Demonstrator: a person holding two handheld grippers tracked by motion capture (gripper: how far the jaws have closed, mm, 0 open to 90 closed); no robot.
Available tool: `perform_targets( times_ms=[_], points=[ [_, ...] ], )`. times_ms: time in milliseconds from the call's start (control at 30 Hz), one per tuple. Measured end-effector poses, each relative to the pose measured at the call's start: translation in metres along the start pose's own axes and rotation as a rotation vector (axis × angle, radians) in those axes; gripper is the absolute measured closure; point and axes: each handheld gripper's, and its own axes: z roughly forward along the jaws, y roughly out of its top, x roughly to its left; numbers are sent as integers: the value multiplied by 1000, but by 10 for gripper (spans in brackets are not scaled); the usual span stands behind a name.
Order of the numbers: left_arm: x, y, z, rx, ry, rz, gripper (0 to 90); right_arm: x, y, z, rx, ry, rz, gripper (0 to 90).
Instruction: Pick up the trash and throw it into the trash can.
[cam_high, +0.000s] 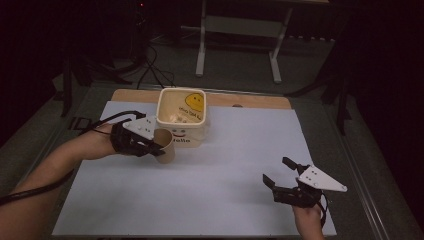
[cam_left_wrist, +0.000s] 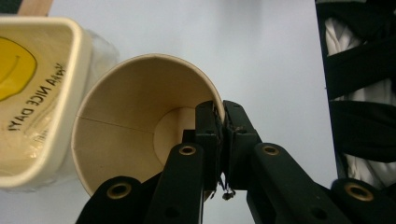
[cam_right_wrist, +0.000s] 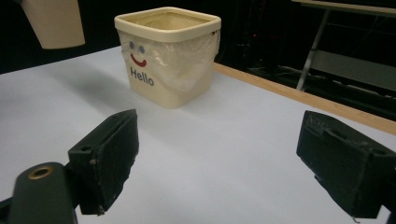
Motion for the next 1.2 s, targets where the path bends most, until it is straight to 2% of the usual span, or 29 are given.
perform_targets(
  times_ms=[467,700,1200],
  points=[
    [19,22,-9,41,-8,28,873,-1,-1,0,5,1,0,128],
    [31,38,-15,38,0,45,873,-1,-1,-1,5,2,-1,128],
    [52,55,-19,56,5,46,872,-2,-1,0,9,3,1,128]
  ],
)
